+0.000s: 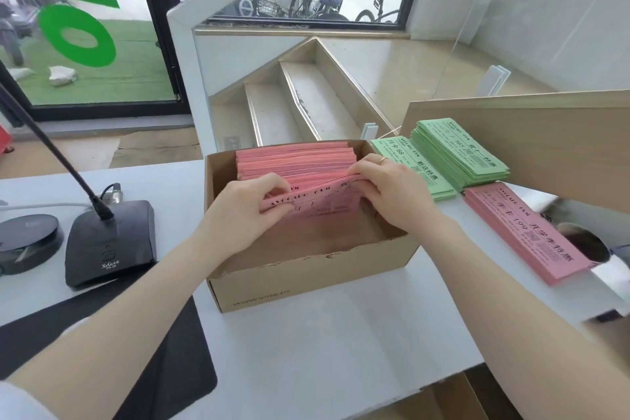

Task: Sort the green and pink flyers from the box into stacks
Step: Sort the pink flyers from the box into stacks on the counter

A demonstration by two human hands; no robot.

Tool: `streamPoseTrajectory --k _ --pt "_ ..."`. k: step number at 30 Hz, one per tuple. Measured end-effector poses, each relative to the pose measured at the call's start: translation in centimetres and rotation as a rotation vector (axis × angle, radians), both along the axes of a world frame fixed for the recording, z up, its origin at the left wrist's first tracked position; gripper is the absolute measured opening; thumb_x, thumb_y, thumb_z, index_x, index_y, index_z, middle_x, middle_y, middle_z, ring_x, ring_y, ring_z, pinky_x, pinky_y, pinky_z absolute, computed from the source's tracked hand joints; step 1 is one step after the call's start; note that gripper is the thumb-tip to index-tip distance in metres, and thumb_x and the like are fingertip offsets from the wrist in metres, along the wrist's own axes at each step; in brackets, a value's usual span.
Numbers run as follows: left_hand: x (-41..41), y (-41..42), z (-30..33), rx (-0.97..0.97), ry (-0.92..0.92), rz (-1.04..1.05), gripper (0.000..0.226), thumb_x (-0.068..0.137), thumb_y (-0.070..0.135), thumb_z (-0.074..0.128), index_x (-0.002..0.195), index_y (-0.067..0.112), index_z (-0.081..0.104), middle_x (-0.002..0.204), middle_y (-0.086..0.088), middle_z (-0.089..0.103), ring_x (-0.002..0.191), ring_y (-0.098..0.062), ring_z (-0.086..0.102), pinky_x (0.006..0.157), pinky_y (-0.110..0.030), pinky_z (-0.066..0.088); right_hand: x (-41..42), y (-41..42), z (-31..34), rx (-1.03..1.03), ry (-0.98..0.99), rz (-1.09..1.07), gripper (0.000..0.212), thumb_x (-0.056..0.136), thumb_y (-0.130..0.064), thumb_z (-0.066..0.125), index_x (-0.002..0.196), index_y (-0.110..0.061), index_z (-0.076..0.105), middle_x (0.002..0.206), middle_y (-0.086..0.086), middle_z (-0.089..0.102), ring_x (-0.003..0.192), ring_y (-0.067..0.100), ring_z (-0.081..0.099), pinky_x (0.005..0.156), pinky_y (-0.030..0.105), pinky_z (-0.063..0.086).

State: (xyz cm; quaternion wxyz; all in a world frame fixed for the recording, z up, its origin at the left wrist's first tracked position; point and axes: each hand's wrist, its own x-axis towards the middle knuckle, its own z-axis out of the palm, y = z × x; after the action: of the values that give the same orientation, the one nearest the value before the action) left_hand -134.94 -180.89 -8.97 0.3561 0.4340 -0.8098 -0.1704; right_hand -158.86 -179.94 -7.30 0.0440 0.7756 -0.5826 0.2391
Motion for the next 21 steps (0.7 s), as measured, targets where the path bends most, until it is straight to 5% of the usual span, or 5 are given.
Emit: streamPoseTrajectory --k 7,11,15,18,21 --pt "-4.4 7.6 2.7 0.353 0.745 0.056 0.022 0.077 0.003 0.068 0.083 0.024 0.068 0.078 0.014 0.072 0.077 -0.002 0.067 0.068 -0.017 0.054 -3.9 6.7 4.2 -0.015 -0.207 0.086 0.019 0.070 -0.024 0.061 0.084 -0.018 0.072 0.073 -0.012 0.061 0.067 0.020 0.055 0.058 0.032 0.044" --pt "-6.8 12.6 0.1 0.415 0.743 0.032 0.036 0.079 0.001 0.065 0.074 0.036 0.072 0.078 0.014 0.072 0.076 -0.002 0.066 0.068 -0.018 0.054 -7.3 10.5 3.6 0.208 -0.228 0.075 0.011 0.072 -0.024 0.070 0.070 -0.032 0.063 0.067 -0.011 0.060 0.067 0.017 0.054 0.058 0.034 0.045" --pt "-7.9 16.2 -4.6 0.558 0.707 0.157 0.025 0.083 -0.003 0.061 0.083 0.022 0.066 0.072 0.015 0.070 0.071 -0.001 0.063 0.065 -0.013 0.050 -9.6 13.3 -1.7 0.397 -0.266 -0.047 0.014 0.073 -0.020 0.073 0.070 -0.027 0.061 0.070 -0.007 0.062 0.071 0.015 0.057 0.060 0.028 0.045" --pt "-8.2 17.9 -7.1 0.652 0.767 0.287 0.019 0.086 0.002 0.060 0.091 0.020 0.064 0.080 0.011 0.071 0.081 -0.008 0.065 0.066 -0.015 0.050 -10.3 14.7 -5.5 0.524 -0.597 -0.046 0.017 0.076 -0.005 0.070 0.083 -0.017 0.062 0.080 -0.003 0.064 0.075 0.014 0.057 0.064 0.014 0.043" --pt "-8.8 18.8 -7.3 0.637 0.847 0.351 0.013 0.091 0.009 0.055 0.094 0.020 0.061 0.089 0.005 0.067 0.082 -0.007 0.062 0.069 -0.015 0.048 -10.3 15.8 -6.9 0.580 -0.927 -0.009 0.028 0.079 -0.001 0.067 0.102 -0.015 0.058 0.090 -0.002 0.063 0.081 0.011 0.059 0.069 0.016 0.047"
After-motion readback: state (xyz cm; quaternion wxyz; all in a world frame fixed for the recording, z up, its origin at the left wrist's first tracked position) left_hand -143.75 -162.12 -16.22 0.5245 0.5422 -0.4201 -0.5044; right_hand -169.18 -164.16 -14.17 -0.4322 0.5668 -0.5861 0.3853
